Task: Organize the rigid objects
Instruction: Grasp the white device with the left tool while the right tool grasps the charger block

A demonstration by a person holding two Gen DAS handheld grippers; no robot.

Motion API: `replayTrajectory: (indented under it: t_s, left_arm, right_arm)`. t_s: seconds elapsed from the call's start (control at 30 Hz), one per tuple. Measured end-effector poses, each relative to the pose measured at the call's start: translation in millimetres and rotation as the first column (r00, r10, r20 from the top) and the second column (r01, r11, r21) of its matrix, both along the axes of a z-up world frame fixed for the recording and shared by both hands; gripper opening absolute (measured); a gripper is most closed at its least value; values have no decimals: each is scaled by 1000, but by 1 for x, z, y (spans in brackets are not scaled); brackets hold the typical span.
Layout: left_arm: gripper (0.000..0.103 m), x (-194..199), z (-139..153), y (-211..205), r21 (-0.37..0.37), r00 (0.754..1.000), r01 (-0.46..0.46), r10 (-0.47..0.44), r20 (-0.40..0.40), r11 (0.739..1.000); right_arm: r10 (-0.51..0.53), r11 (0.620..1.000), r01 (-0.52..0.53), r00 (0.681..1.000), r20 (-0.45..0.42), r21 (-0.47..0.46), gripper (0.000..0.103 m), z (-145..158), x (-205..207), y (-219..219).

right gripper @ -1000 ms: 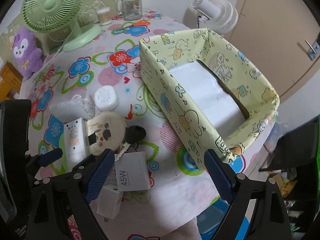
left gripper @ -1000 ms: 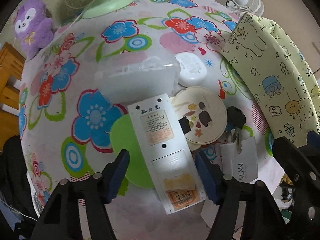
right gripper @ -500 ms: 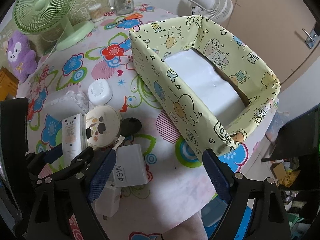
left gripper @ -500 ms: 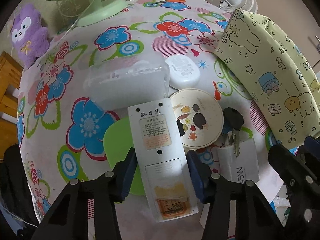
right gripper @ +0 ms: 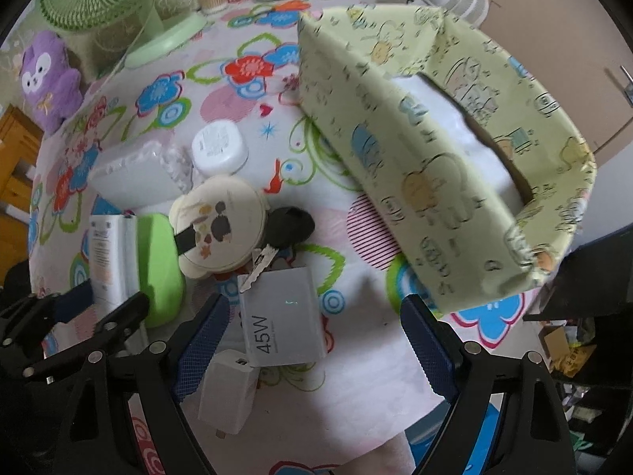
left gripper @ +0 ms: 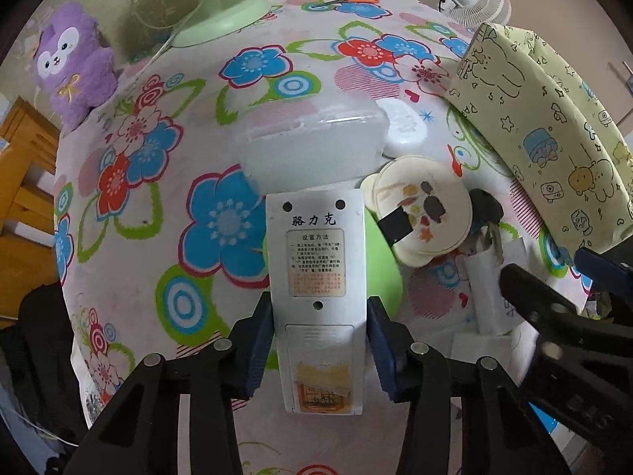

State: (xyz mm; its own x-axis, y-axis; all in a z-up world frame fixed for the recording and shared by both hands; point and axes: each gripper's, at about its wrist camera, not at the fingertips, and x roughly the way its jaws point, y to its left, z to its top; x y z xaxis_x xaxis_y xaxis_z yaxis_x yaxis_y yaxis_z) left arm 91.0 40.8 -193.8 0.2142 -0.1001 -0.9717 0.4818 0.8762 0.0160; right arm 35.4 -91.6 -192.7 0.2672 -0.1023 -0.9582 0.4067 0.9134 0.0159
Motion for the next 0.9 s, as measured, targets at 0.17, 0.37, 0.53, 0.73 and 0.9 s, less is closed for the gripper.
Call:
replayTrajectory:
  t_s: [0.17,0.37,0.53,0.73,0.9]
  left_arm:
    - [46,2,-3,2,-1,1000,2,-2,-16,1000]
    - [46,5,-6,1,-4,1000,9,-10,-26,1000]
    - [45,9,-9,-1,-9,999,12,-12,-31,1000]
    - [45,10,-9,-5,3,1000,22,-22,-20,1000]
    - [47,19,-10,-5,-13,1000,4,-4,-20,1000]
  right_arm:
    - [-5,1000,6,1000,-25,20,84,-13,4,-1]
    - [-2,998,5,999,-50,62,66,-26,10,5]
    - [29,999,-27,997,-70,35,54,-31,19,14]
    - [35,999,-33,997,-75,28,51,-29,24,16]
    - [34,999,-32,996,-80,29,50,-28,28,17]
